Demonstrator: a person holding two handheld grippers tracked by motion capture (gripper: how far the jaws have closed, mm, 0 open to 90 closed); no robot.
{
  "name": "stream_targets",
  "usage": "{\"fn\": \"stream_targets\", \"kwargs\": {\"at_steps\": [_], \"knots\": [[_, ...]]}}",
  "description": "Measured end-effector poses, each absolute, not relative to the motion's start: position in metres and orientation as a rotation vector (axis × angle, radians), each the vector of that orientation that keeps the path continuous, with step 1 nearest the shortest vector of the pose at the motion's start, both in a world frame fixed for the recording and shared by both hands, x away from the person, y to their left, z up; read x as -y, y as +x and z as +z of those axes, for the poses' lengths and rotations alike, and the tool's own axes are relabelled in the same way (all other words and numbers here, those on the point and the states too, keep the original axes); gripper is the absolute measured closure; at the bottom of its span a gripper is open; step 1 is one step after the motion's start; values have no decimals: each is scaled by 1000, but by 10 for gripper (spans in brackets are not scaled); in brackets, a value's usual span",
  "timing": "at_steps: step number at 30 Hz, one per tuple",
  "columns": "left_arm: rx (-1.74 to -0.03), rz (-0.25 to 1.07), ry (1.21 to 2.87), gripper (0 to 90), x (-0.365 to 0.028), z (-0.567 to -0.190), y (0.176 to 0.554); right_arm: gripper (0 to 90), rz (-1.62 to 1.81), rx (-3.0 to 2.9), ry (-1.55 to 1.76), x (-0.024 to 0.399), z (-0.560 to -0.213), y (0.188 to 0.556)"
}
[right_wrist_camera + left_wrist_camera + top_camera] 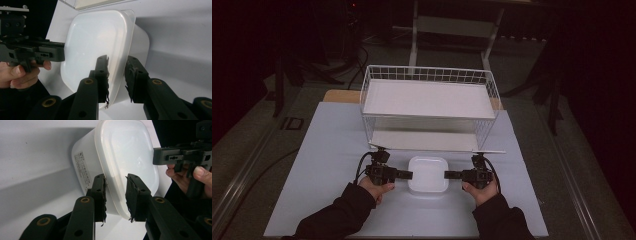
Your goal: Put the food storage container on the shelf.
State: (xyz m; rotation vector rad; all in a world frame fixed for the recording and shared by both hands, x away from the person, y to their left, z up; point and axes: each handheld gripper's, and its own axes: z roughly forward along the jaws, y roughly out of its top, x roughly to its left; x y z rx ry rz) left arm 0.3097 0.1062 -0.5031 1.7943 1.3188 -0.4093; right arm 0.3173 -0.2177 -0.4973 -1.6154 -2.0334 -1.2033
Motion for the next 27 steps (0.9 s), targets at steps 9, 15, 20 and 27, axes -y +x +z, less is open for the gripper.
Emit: {"fn": "stream_targets", "kwargs": {"at_steps": [9,15,20,27], "knots": [[-1318,-328,1795,777,-108,-493,303,786,-1253,2072,-1596,217,-489,310],[-1296,-304,1791,779,-110,-487,298,787,-1280,2098,-1573,215,-487,308],[-1261,-282,1790,780,-112,-474,297,787,-1316,2109,-1553,216,-474,307],[-1216,-248,1769,781,-114,-451,294,786,-1369,2139,-1534,216,-450,306]]}}
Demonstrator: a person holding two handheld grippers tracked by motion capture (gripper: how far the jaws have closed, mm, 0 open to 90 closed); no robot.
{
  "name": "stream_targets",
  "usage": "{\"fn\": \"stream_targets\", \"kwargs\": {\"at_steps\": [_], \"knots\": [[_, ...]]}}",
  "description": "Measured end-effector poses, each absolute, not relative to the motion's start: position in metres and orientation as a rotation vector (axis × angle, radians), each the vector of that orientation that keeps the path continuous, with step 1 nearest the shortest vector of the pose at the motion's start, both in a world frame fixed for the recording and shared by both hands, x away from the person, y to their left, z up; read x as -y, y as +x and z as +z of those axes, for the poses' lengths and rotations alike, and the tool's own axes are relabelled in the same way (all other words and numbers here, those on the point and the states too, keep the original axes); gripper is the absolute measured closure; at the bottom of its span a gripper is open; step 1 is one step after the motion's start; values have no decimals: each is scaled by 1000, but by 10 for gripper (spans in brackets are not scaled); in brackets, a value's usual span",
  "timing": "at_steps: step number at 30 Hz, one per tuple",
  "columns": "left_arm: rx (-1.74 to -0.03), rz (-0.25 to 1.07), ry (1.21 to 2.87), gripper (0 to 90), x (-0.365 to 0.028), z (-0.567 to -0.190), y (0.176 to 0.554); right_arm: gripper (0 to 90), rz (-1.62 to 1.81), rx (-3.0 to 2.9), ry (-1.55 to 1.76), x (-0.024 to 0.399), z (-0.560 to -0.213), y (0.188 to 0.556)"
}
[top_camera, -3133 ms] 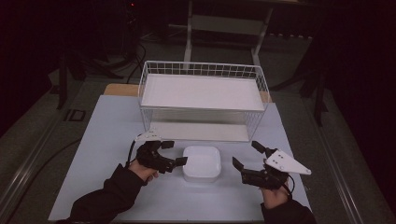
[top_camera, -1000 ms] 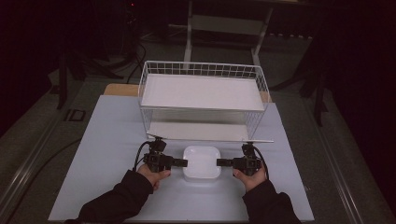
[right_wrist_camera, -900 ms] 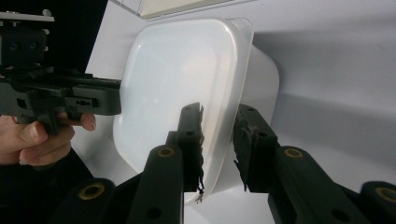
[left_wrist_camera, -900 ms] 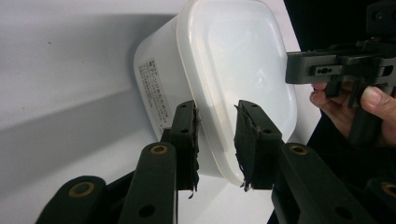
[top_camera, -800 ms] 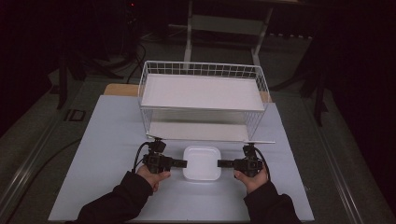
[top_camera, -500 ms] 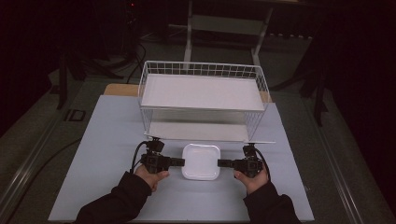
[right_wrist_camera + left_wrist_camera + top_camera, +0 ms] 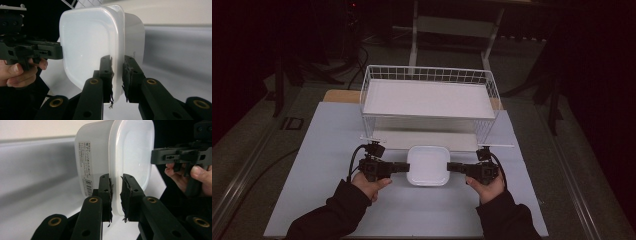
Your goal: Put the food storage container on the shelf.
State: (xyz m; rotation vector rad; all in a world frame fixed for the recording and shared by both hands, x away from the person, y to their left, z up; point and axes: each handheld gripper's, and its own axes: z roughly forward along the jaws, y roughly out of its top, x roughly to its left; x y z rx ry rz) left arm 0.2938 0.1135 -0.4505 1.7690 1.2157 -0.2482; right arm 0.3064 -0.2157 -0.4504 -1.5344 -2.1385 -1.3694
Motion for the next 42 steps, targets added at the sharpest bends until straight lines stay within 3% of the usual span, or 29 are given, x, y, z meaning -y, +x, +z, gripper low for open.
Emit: {"fn": "stream_targets", "kwargs": {"at_steps": [24,42], "knots": [[-1081,-94,1705,784,-119,-347,306,785,-1622,2198,-1450,214,-348,313],[-1104,-33,1661,781,-114,-310,359,784,-1677,2205,-1514,212,-302,364]]}}
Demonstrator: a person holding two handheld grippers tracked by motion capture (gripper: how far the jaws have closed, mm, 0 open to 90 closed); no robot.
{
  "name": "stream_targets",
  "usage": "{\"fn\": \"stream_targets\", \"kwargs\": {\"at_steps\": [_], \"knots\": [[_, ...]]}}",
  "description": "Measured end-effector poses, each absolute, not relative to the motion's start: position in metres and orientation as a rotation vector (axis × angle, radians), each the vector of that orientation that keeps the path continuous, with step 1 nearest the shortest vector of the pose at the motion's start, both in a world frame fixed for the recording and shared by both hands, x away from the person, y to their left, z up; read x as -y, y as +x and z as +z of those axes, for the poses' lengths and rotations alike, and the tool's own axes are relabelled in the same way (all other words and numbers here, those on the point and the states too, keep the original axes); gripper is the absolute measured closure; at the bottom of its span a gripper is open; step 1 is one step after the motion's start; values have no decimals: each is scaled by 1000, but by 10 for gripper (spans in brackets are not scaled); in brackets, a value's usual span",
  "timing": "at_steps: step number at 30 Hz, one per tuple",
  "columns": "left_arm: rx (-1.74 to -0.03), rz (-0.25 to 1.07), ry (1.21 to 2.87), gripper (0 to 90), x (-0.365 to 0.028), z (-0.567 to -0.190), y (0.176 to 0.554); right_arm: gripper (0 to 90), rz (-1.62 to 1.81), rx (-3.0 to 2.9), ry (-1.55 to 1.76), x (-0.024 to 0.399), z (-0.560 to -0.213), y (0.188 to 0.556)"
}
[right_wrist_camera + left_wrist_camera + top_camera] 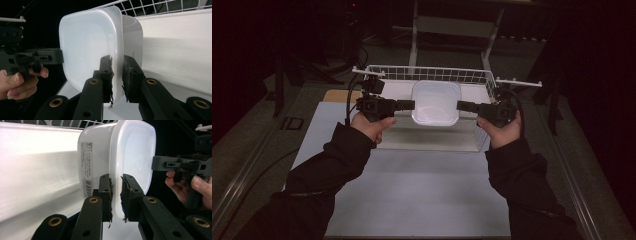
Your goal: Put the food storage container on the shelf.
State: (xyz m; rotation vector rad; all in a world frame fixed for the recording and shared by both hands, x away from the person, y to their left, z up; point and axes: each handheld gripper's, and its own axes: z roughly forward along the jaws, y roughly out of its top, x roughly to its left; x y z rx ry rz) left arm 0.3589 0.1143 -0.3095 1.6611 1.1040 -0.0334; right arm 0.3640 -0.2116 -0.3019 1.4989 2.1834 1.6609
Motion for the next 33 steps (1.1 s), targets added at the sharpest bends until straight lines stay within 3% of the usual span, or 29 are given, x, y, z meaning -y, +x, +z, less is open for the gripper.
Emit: {"fn": "stream_targets", "kwargs": {"at_steps": [18,33], "knots": [[-1187,-66,1654,768,-116,-313,406,781,1585,-2185,1634,202,-297,416],[-1214,-102,1600,675,-112,-323,433,709,1541,-2130,1761,196,-300,448]]}}
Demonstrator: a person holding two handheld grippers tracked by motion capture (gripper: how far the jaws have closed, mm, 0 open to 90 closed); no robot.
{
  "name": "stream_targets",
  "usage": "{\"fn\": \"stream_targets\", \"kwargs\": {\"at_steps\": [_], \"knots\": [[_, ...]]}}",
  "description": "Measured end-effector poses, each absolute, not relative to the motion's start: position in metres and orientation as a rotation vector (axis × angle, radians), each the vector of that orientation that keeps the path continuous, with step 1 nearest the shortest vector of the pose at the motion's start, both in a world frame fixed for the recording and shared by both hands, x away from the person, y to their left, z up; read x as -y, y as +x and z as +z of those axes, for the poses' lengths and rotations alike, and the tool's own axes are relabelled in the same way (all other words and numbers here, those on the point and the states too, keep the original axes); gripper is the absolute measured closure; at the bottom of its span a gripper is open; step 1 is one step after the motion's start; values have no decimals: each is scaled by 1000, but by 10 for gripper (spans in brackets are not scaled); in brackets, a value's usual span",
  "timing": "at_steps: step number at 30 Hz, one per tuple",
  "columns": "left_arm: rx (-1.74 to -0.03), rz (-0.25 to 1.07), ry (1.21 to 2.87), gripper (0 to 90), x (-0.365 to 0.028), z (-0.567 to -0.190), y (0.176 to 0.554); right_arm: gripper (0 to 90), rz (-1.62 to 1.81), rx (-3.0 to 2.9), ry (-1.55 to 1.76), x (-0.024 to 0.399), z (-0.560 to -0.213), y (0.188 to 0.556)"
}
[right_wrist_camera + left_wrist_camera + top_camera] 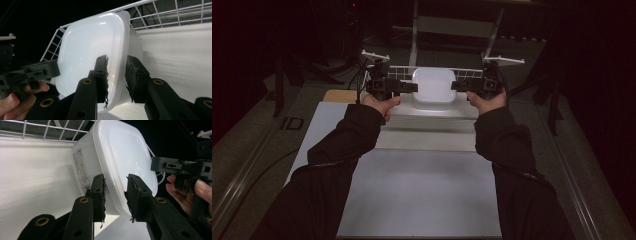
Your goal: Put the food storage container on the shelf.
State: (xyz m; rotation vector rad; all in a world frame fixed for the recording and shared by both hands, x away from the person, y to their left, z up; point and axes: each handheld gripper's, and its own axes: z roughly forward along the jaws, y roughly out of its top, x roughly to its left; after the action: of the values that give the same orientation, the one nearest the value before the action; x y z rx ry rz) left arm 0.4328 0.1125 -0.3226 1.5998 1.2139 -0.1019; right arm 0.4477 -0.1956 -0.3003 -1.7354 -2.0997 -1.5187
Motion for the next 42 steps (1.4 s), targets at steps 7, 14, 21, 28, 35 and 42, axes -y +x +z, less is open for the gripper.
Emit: {"fn": "stream_targets", "kwargs": {"at_steps": [7,14,21,28,35,42], "knots": [[-1233,-122,1579,636,-113,-325,444,693,-1510,2109,-1795,189,-300,460],[-1227,-116,1557,583,-113,-330,450,678,-1506,2075,-1822,187,-303,467],[-1207,-60,1591,546,-109,-328,450,623,-1492,2051,-1820,187,-304,468],[-1118,2,1608,384,-106,-320,444,436,-1546,2095,-1796,187,-298,465],[-938,96,1654,158,-105,-307,425,257,-1603,2193,-1665,191,-291,454],[-828,99,1657,14,-106,-303,397,215,-1616,2408,-1536,188,-286,434]]}}
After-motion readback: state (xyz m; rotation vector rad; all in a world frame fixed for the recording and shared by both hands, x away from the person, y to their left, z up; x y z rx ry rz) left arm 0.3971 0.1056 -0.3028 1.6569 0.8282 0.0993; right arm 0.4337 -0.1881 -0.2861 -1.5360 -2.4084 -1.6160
